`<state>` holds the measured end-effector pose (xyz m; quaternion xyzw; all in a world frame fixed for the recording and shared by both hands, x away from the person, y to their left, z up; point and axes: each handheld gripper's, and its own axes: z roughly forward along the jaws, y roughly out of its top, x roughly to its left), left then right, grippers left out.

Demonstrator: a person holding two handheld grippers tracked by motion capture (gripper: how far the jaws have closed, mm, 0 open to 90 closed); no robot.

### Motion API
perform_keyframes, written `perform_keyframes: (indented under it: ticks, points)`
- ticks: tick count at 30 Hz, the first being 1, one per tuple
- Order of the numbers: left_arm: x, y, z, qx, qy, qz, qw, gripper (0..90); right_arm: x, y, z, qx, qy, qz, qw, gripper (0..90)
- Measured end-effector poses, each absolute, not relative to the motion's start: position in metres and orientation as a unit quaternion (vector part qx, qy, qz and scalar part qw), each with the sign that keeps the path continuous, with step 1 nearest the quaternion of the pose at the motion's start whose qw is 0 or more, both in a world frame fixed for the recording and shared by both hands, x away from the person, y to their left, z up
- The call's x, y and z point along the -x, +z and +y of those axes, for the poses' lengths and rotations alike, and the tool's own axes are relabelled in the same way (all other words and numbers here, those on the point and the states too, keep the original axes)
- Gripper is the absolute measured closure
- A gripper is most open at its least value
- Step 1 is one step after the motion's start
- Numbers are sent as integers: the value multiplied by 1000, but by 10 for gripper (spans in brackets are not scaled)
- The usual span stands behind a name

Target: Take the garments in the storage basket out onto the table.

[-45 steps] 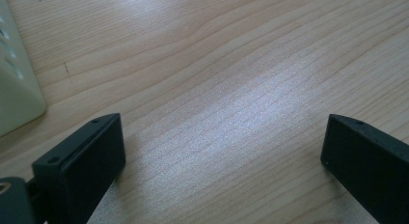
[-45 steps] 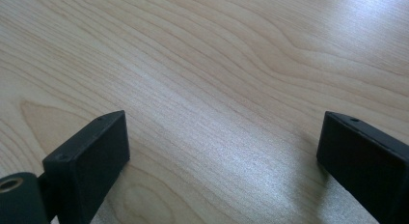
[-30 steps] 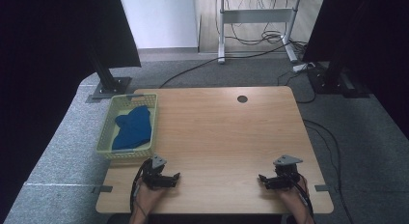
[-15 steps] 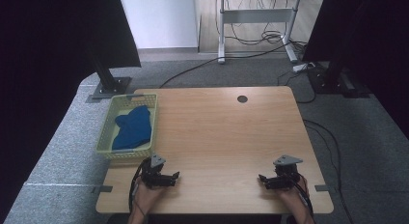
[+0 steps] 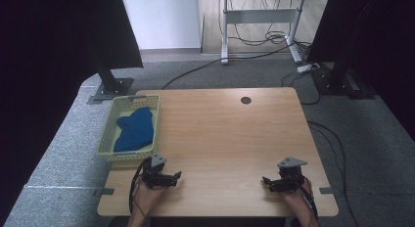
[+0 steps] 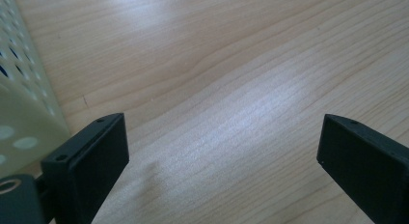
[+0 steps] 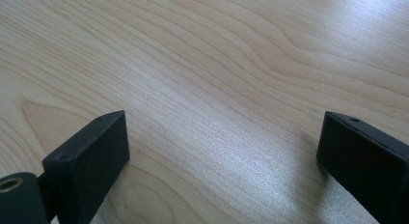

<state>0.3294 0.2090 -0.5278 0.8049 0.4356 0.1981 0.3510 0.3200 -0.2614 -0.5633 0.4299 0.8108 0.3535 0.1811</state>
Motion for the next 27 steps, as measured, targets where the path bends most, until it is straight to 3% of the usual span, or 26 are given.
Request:
perform_keyframes:
  ticks: [27]
  points:
    - [-347, -481, 220, -802, 216, 433, 350, 43, -320, -563, -261, -430, 354, 811, 181, 41]
